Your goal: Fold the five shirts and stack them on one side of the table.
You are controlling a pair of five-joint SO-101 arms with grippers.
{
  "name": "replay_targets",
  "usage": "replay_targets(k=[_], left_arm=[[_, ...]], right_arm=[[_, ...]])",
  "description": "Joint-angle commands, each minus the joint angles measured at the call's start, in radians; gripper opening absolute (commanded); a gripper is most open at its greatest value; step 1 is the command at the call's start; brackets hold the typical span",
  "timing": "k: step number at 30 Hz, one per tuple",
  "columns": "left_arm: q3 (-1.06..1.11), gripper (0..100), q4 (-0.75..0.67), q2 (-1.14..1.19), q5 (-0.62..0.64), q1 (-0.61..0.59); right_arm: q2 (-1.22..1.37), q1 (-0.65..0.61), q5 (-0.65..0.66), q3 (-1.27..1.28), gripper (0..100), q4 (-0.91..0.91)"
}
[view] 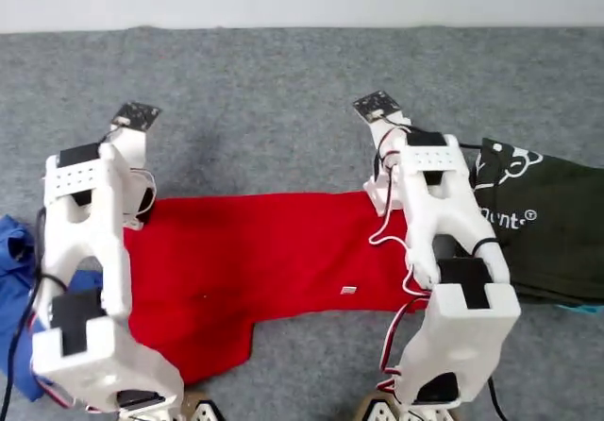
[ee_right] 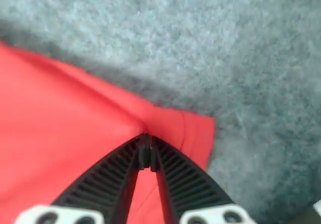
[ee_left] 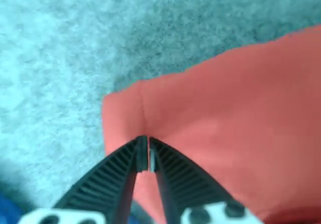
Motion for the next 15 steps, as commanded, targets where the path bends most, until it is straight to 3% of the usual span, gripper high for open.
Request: replay_targets(k=[1,9,15], left_arm=[[-0.039,1,0.063,-0.186,0.008,0.011],[-0.038,1,0.186,-0.425,0.003,0.003],[0.036,1,0.209,-0.52,0.0,-0.078]], right_arm=[[-0.076,-0.05,-0.011,-0.103,1.0,0.117],[-0.225,-0.171,-0.012,-0.115,1.0,0.302],[-0.202,-0.202,-0.012,-0.115,1.2,0.34]])
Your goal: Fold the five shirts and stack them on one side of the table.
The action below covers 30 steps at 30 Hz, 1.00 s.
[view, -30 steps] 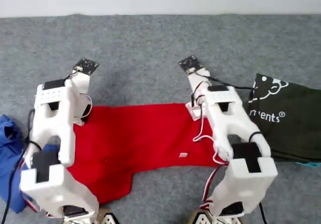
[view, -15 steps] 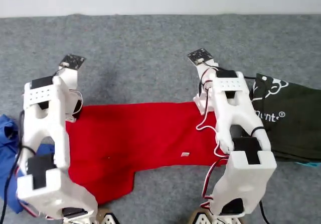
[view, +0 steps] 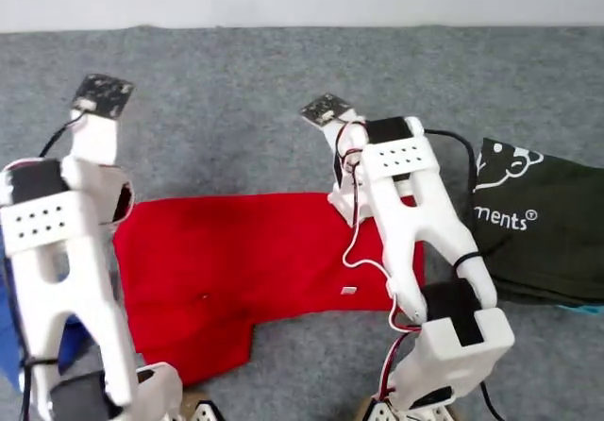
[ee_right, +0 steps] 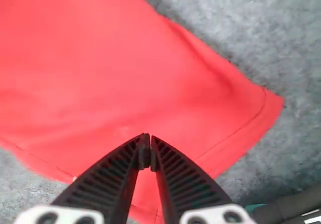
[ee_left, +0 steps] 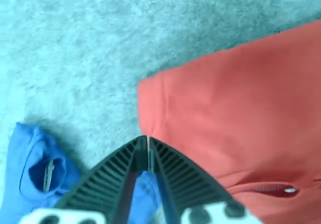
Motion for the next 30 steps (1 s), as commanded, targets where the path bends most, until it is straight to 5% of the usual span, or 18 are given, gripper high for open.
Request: replay_targets(k=[1,17,30], left_arm=[[0.024,1,0.014,-0.098,-0.002,-0.063],[0.231,1,0.006,-0.365,-0.21,-0.284],[0.226,1,0.051,-0.371,-0.235,-0.552]], right_arm=[[-0.036,-0.024,-0.009,-0.055,1.2,0.01],[0.263,0.116,-0.003,-0.06,1.1,-0.331],[0.015,-0.088,-0.009,-0.087,1.2,-0.036]])
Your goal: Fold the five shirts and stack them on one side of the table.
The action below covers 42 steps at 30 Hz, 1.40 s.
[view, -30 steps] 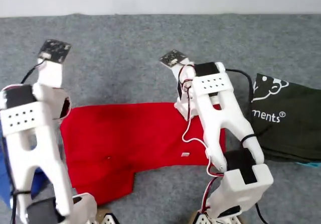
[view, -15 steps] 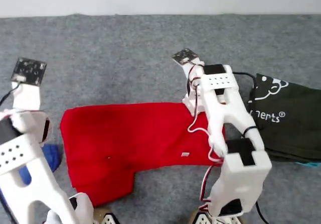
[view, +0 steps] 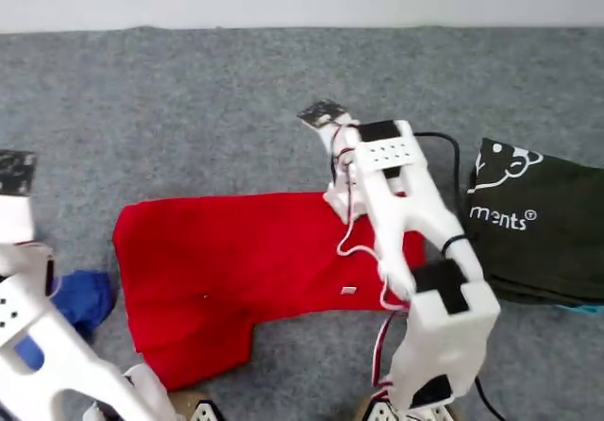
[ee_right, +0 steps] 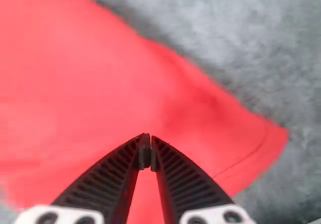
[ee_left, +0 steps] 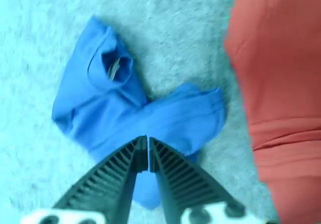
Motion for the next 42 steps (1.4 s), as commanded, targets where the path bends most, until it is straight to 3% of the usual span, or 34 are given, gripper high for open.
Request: replay_targets(k=[1,11,15,24,30,42], left_arm=[[-0.024,1,0.014,-0.031,-0.011,-0.074],[-0.022,1,0.018,-0.031,-0.061,-0.21],[-0.021,1,0.018,-0.031,-0.058,-0.212],[-0.016,1,0.02,-0.031,-0.055,-0.212],[-0.016,1,0.02,-0.031,-0.054,-0.212],[-0.016,1,0.02,-0.031,-0.054,-0.21]], right_arm=[[-0.133,-0.097,-0.009,-0.051,1.3,0.073],[-0.188,-0.407,-0.081,-0.051,3.8,0.114],[-0.188,-0.529,-0.086,-0.049,16.6,0.145],[-0.186,-0.728,-0.087,-0.051,17.7,0.119],[-0.185,-0.791,-0.087,-0.049,17.7,0.074],[0.041,-0.791,-0.087,-0.149,17.1,0.005]])
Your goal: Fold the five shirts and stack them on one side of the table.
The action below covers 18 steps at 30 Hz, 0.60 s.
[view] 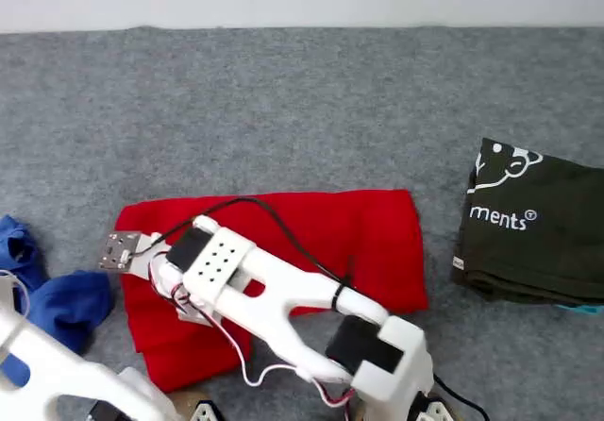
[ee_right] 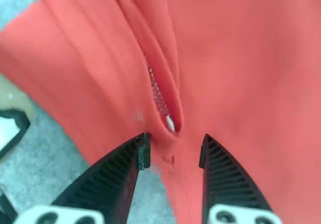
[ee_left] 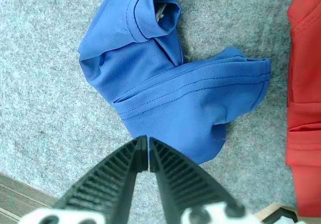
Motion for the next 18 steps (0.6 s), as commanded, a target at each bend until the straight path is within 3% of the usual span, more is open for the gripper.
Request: replay_targets(k=[1,5,18], left_arm=[[-0.016,1,0.011,-0.031,-0.002,-0.002],[-0.016,1,0.011,-0.031,-0.002,-0.002],[-0.016,1,0.011,-0.031,-0.002,0.002]], right_arm=[[0.018,-0.008,-0.009,-0.104,15.5,-0.005],[0.047,-0.016,-0.002,-0.149,0.0,-0.005],[0.05,-0.019,0.054,-0.196,4.8,0.145]])
